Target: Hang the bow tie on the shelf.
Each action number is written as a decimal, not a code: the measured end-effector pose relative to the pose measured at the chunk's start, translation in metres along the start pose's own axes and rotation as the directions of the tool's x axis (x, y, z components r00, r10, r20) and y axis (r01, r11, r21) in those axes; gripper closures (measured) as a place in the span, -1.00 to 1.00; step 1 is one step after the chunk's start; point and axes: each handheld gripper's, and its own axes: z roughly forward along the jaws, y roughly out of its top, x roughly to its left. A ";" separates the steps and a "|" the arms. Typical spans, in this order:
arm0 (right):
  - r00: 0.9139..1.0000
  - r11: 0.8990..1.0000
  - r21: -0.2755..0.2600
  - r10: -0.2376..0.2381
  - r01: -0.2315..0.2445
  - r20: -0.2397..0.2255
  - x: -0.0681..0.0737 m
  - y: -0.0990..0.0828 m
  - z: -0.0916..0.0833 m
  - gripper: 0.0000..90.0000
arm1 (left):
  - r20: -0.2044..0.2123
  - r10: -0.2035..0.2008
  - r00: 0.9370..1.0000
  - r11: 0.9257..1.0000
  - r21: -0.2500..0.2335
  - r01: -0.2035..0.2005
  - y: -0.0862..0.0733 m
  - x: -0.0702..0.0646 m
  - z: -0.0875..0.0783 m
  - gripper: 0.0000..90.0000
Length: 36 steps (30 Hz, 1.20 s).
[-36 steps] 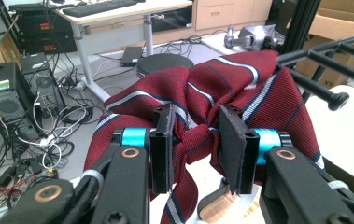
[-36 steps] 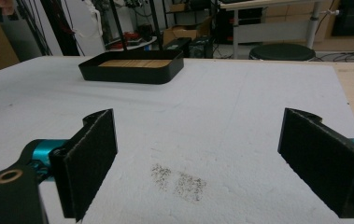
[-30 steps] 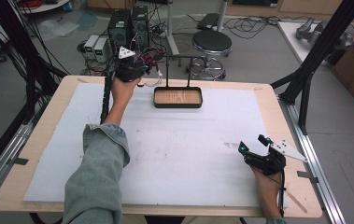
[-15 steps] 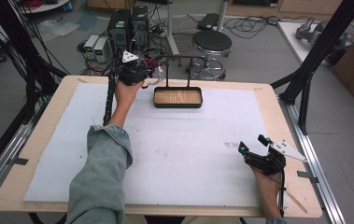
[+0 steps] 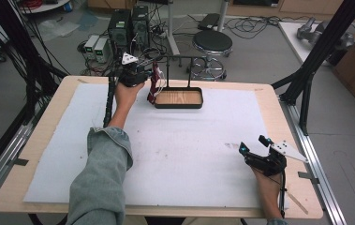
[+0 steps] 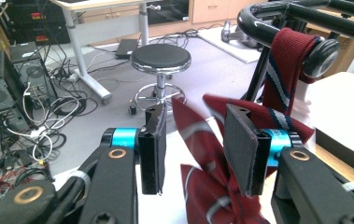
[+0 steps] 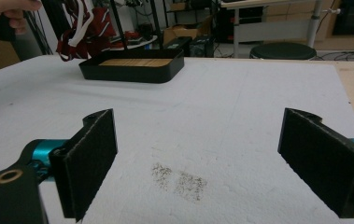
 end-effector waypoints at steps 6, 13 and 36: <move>1.000 1.000 0.000 0.000 0.000 0.000 0.000 0.000 0.000 -0.76 | -0.010 0.014 1.000 1.000 -0.011 -0.014 0.004 0.001 -0.006 0.20; 1.000 1.000 -0.001 0.003 -0.003 0.001 0.000 0.000 0.000 -0.76 | -0.008 0.001 1.000 0.999 -0.034 -0.001 0.008 0.006 -0.021 0.05; 1.000 1.000 -0.003 -0.009 0.009 0.015 0.001 0.001 0.000 -0.76 | 0.073 -0.006 0.997 0.990 -0.141 0.017 0.009 0.007 -0.116 -0.29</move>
